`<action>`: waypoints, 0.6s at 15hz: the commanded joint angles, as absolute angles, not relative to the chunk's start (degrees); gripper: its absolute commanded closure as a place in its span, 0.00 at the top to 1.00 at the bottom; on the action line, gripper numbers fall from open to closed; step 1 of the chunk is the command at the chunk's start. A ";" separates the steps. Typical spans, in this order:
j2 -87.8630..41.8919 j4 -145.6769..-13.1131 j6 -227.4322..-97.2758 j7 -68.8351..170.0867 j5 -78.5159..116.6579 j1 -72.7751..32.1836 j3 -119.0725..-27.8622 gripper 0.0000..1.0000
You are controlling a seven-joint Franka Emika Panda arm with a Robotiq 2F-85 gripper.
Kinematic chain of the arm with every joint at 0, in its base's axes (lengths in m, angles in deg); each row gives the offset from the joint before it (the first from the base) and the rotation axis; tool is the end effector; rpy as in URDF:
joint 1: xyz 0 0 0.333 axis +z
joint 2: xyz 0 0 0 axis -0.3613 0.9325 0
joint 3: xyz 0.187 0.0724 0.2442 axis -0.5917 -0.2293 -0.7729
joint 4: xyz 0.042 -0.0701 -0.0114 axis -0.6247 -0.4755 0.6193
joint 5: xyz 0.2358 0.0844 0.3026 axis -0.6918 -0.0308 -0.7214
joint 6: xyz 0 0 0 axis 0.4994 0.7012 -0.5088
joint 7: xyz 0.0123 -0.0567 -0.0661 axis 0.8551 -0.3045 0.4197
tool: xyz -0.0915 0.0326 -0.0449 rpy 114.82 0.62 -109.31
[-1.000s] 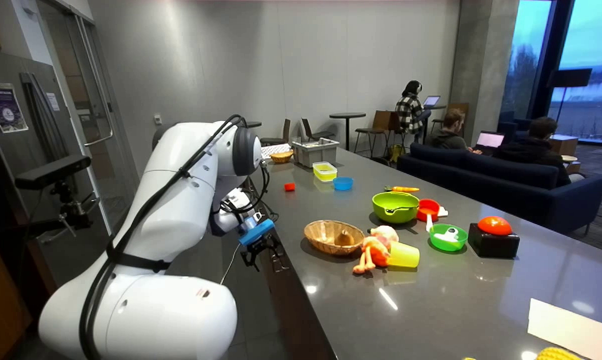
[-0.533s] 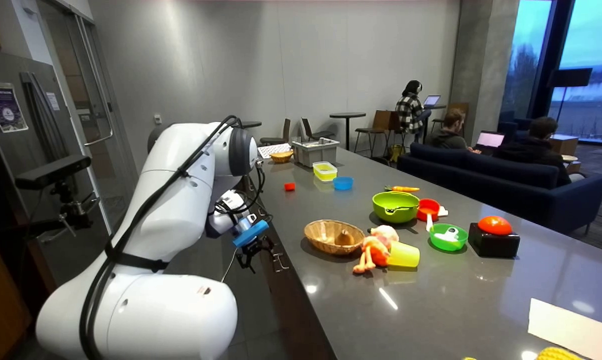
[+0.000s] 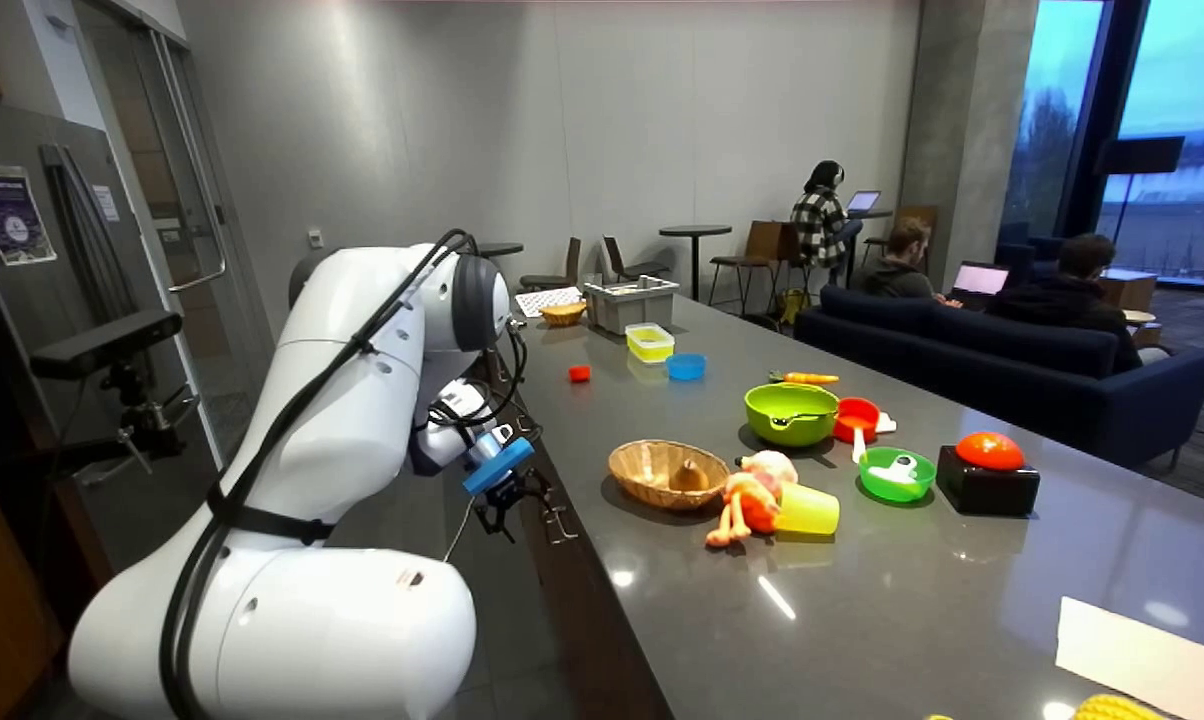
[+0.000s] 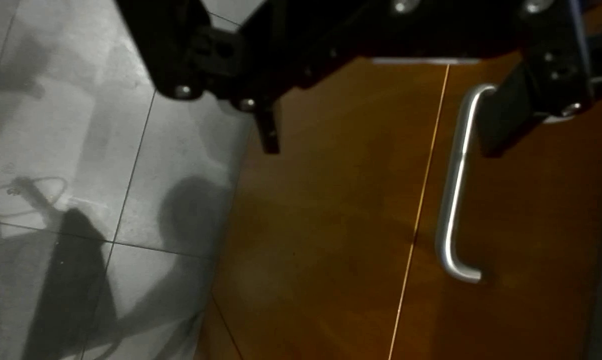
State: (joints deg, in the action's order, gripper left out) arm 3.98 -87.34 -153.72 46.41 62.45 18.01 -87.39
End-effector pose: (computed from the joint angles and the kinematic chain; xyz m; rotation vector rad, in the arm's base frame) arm 0.4355 0.4574 0.1257 2.1244 1.5394 -0.0111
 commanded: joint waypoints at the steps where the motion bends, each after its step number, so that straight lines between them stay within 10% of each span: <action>1: 3.40 -87.44 -152.02 43.45 65.02 18.99 -85.68 1.00; 9: 5.53 -86.25 -152.69 41.73 65.80 17.80 -85.22 1.00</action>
